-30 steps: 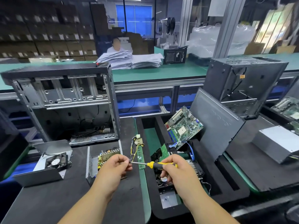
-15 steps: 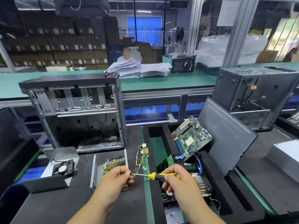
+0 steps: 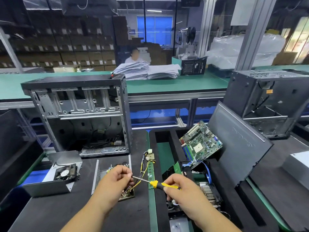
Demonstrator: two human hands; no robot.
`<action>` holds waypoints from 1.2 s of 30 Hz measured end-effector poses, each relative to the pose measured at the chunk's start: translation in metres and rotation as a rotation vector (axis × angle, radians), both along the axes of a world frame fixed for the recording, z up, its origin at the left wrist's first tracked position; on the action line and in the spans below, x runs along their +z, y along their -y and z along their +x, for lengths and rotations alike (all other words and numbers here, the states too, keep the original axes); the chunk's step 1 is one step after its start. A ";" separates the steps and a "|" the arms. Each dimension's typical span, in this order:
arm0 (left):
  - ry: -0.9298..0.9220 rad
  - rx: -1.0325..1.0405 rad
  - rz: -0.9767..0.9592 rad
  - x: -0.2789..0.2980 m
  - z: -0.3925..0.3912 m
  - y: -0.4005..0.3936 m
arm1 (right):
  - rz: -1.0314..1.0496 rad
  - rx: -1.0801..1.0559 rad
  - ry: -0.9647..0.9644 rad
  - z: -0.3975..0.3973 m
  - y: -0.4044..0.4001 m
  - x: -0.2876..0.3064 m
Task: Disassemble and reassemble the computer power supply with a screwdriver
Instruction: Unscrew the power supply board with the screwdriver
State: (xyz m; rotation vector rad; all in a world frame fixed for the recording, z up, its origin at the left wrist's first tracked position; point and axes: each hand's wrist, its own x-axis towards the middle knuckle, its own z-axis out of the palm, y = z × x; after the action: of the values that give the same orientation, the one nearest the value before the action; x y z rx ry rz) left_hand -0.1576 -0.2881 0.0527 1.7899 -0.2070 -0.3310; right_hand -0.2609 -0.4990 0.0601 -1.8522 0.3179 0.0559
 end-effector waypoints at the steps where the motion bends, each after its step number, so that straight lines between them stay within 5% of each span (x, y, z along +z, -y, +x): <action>1: 0.025 0.008 0.024 0.001 -0.001 0.000 | -0.020 0.022 0.006 0.001 -0.001 -0.001; 13: 0.018 -0.029 0.038 0.010 0.022 -0.014 | -0.048 0.215 -0.172 0.038 -0.028 0.000; 29: -0.214 -0.154 -0.184 -0.015 0.070 -0.041 | -0.084 0.006 -0.216 0.087 -0.081 -0.058; 32: -0.165 -0.176 -0.048 -0.029 0.080 -0.047 | -0.114 -0.120 -0.209 0.091 -0.086 -0.064; 36: 0.209 -0.229 0.368 -0.046 0.090 -0.063 | -0.117 -0.290 -0.200 0.094 -0.080 -0.074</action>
State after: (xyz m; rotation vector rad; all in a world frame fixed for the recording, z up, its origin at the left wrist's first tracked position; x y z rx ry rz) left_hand -0.0674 -0.2248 0.0071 2.1712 -0.5296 -0.3615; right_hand -0.1666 -0.4192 -0.0141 -1.9015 0.7397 0.0238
